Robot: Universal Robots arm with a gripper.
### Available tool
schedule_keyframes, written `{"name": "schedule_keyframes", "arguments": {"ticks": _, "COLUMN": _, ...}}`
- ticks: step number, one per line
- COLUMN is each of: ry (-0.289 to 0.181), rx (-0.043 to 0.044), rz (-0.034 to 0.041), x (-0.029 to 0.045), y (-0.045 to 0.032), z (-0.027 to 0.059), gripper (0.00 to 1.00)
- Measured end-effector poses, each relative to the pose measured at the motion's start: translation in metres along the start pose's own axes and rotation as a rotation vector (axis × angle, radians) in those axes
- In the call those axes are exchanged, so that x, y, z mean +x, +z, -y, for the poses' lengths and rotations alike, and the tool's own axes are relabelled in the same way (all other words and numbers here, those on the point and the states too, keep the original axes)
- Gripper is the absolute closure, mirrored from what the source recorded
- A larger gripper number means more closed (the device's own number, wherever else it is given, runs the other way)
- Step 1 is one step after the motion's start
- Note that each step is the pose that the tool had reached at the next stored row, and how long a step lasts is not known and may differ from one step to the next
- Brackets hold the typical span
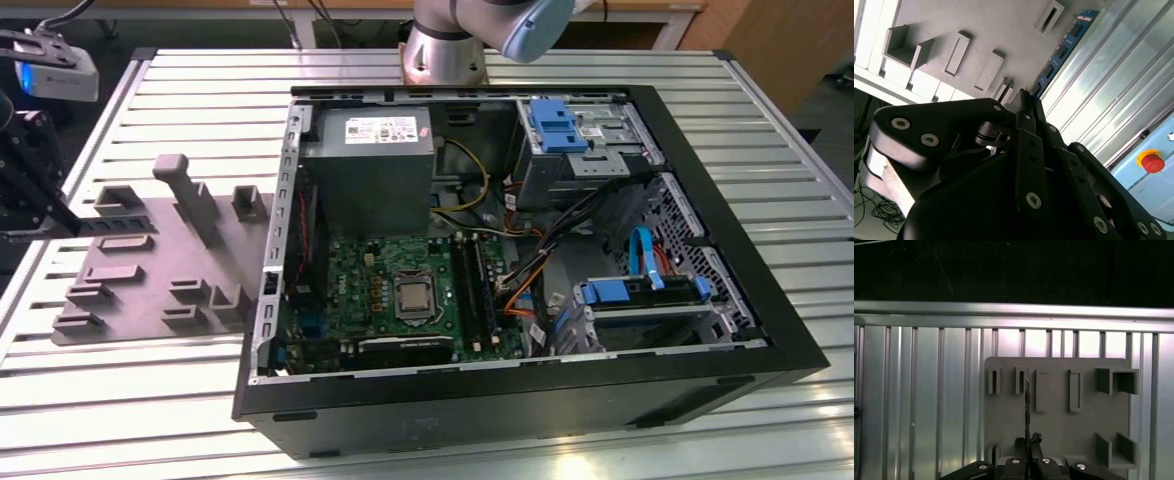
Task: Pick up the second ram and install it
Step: 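Pick up the second ram and move it above second insertion slot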
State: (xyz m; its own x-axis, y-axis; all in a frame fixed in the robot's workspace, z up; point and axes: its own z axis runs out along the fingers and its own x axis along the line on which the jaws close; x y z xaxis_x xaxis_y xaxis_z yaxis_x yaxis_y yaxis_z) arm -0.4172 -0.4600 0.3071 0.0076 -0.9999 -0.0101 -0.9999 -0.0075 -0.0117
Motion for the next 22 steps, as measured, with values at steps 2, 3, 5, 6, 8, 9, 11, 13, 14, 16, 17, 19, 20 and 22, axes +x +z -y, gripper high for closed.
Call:
{"name": "schedule_keyframes", "arguments": {"ticks": 2, "ry": 0.0, "rx": 0.0001, "rz": 0.0, "x": -0.0001, "y": -0.0034, "z": 0.0, "gripper": 0.86}}
{"name": "schedule_keyframes", "arguments": {"ticks": 3, "ry": 0.0, "rx": 0.0001, "rz": 0.0, "x": -0.0001, "y": -0.0055, "z": 0.0001, "gripper": 0.86}}
{"name": "schedule_keyframes", "arguments": {"ticks": 5, "ry": 0.0, "rx": 0.0001, "rz": 0.0001, "x": -0.0002, "y": -0.0102, "z": 0.0001, "gripper": 0.86}}
{"name": "schedule_keyframes", "arguments": {"ticks": 6, "ry": 0.0, "rx": 0.0, "rz": 0.0, "x": -0.0002, "y": -0.013, "z": 0.0002, "gripper": 0.86}}
{"name": "schedule_keyframes", "arguments": {"ticks": 8, "ry": 0.0, "rx": 0.0, "rz": 0.0, "x": -0.0002, "y": -0.0193, "z": 0.0002, "gripper": 0.86}}
{"name": "schedule_keyframes", "arguments": {"ticks": 9, "ry": 0.0, "rx": 0.0002, "rz": 0.0, "x": -0.0003, "y": -0.0228, "z": 0.0003, "gripper": 0.86}}
{"name": "schedule_keyframes", "arguments": {"ticks": 11, "ry": 0.0, "rx": 0.0, "rz": 0.0, "x": -0.0004, "y": -0.0314, "z": 0.0004, "gripper": 0.86}}
{"name": "schedule_keyframes", "arguments": {"ticks": 13, "ry": 0.0, "rx": 0.0, "rz": 0.0, "x": -0.0005, "y": -0.0398, "z": 0.0005, "gripper": 0.86}}
{"name": "schedule_keyframes", "arguments": {"ticks": 14, "ry": 0.0, "rx": 0.0001, "rz": 0.0, "x": -0.0006, "y": -0.0439, "z": 0.0005, "gripper": 0.86}}
{"name": "schedule_keyframes", "arguments": {"ticks": 16, "ry": 0.0, "rx": 0.0001, "rz": 0.0, "x": -0.0008, "y": -0.0524, "z": 0.0006, "gripper": 0.86}}
{"name": "schedule_keyframes", "arguments": {"ticks": 17, "ry": 0.0, "rx": 0.0, "rz": -0.0001, "x": -0.001, "y": -0.0571, "z": 0.0006, "gripper": 0.86}}
{"name": "schedule_keyframes", "arguments": {"ticks": 19, "ry": 0.0, "rx": 0.0001, "rz": -0.0002, "x": -0.0014, "y": -0.0654, "z": 0.0008, "gripper": 0.86}}
{"name": "schedule_keyframes", "arguments": {"ticks": 20, "ry": 0.0, "rx": -0.0001, "rz": -0.0004, "x": -0.0016, "y": -0.0695, "z": 0.0008, "gripper": 0.86}}
{"name": "schedule_keyframes", "arguments": {"ticks": 22, "ry": 0.0, "rx": 0.0, "rz": -0.0017, "x": -0.0019, "y": -0.0747, "z": 0.0009, "gripper": 0.86}}
